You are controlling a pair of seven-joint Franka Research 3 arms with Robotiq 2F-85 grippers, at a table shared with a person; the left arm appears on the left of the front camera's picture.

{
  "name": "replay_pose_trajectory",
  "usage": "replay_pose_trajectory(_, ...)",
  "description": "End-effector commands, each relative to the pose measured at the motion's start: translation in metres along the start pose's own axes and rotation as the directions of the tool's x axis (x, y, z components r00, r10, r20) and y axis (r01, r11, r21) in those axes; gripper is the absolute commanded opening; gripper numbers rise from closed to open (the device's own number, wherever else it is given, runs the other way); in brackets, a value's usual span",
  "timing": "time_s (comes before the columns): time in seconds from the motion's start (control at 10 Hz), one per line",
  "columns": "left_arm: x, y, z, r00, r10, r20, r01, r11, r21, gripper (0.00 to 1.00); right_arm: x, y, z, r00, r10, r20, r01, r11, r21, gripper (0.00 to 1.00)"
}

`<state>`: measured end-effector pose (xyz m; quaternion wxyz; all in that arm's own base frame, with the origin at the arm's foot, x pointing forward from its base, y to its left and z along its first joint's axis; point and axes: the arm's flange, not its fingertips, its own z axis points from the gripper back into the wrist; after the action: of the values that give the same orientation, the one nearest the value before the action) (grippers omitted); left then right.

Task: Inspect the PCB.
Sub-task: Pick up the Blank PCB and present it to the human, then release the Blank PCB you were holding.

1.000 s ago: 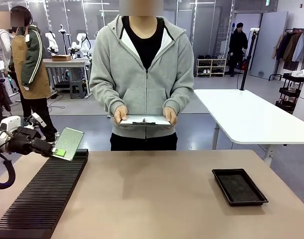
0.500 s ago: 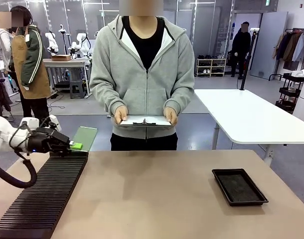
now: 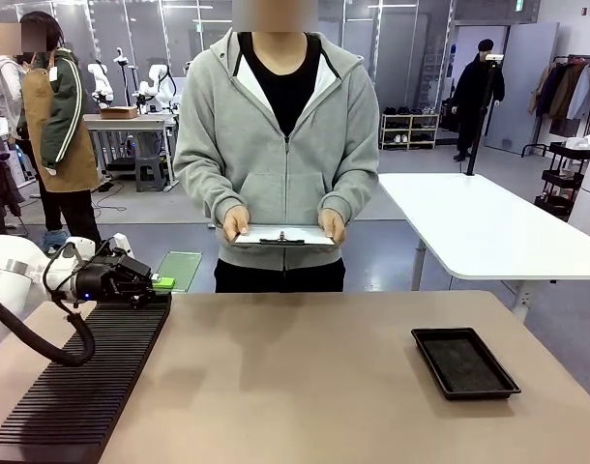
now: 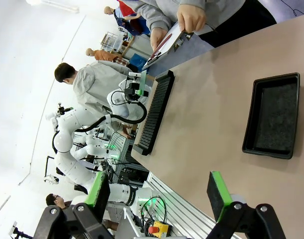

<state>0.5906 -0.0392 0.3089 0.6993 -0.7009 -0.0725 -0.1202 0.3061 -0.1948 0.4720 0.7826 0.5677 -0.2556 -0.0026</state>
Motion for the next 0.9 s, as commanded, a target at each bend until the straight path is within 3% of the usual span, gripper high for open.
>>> replay_pose_trajectory(0.0,0.011,0.000,-0.003,0.999,0.020,0.025,-0.020,1.000,-0.013,0.03,0.000,0.001,0.001,1.000,0.003,0.002,-0.003,1.000,0.005,1.00)
replay_pose_trajectory(0.8,0.002,0.000,0.000,1.000,0.003,0.005,-0.003,1.000,-0.003,0.03,0.000,0.001,0.001,1.000,0.003,0.002,-0.003,1.000,0.005,1.00)
